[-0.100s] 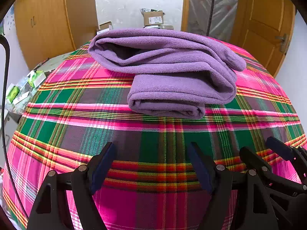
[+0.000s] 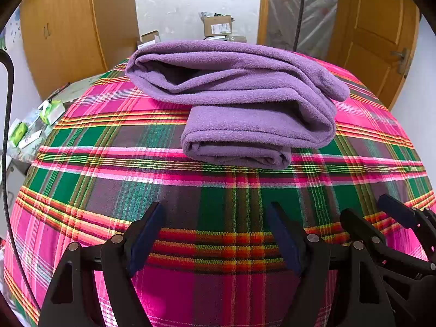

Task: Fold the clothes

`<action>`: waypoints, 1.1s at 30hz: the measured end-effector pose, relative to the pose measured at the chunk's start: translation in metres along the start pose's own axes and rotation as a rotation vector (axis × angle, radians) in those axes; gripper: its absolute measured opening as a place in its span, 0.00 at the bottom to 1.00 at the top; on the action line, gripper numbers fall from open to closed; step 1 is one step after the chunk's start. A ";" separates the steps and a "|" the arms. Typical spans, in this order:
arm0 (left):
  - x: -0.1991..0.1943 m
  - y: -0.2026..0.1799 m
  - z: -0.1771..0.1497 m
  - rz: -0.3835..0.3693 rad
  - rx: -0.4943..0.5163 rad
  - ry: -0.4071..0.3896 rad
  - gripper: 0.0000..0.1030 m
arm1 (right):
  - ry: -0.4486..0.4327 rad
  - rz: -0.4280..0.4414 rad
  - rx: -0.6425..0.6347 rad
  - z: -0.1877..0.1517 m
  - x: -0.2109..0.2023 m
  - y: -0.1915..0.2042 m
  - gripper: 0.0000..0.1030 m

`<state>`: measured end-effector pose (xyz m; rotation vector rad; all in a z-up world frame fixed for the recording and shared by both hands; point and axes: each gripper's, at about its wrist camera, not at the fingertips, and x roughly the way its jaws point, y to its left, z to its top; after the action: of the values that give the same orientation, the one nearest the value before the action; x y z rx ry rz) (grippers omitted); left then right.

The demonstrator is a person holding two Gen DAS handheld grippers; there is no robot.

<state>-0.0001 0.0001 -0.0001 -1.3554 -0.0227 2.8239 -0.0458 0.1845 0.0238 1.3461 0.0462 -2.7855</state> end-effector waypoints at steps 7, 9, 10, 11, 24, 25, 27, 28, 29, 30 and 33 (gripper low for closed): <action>0.001 0.000 0.000 0.001 0.000 0.000 0.76 | 0.000 0.000 0.000 0.001 0.001 0.000 0.61; 0.001 0.000 0.000 0.002 0.001 0.000 0.76 | 0.000 0.000 0.000 0.001 0.002 0.000 0.61; 0.003 0.001 0.000 0.002 0.001 0.000 0.76 | 0.000 0.000 0.000 0.001 0.002 0.000 0.61; 0.004 0.001 0.000 0.002 0.001 0.000 0.76 | 0.000 0.000 0.000 0.001 0.002 0.001 0.61; 0.006 0.001 0.003 0.004 0.005 0.001 0.77 | 0.000 -0.002 -0.001 0.001 0.001 -0.001 0.61; 0.006 0.001 0.003 0.004 0.004 0.000 0.77 | 0.000 -0.002 -0.002 0.002 0.002 0.000 0.61; 0.006 0.001 0.003 0.004 0.004 0.001 0.77 | 0.001 -0.002 -0.001 0.002 0.002 0.000 0.61; 0.006 0.001 0.003 0.004 0.004 0.001 0.77 | 0.001 -0.002 -0.001 0.002 0.002 0.000 0.62; 0.006 0.002 0.003 0.004 0.004 0.001 0.77 | 0.001 -0.002 0.000 0.002 0.002 0.001 0.62; 0.006 0.002 0.003 0.004 0.004 0.000 0.77 | 0.001 -0.002 0.000 0.002 0.002 0.001 0.62; 0.006 0.003 0.003 0.004 0.002 0.000 0.77 | 0.001 -0.002 0.001 0.002 0.002 0.001 0.62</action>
<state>-0.0059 -0.0024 -0.0030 -1.3573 -0.0170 2.8260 -0.0487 0.1833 0.0232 1.3484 0.0456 -2.7873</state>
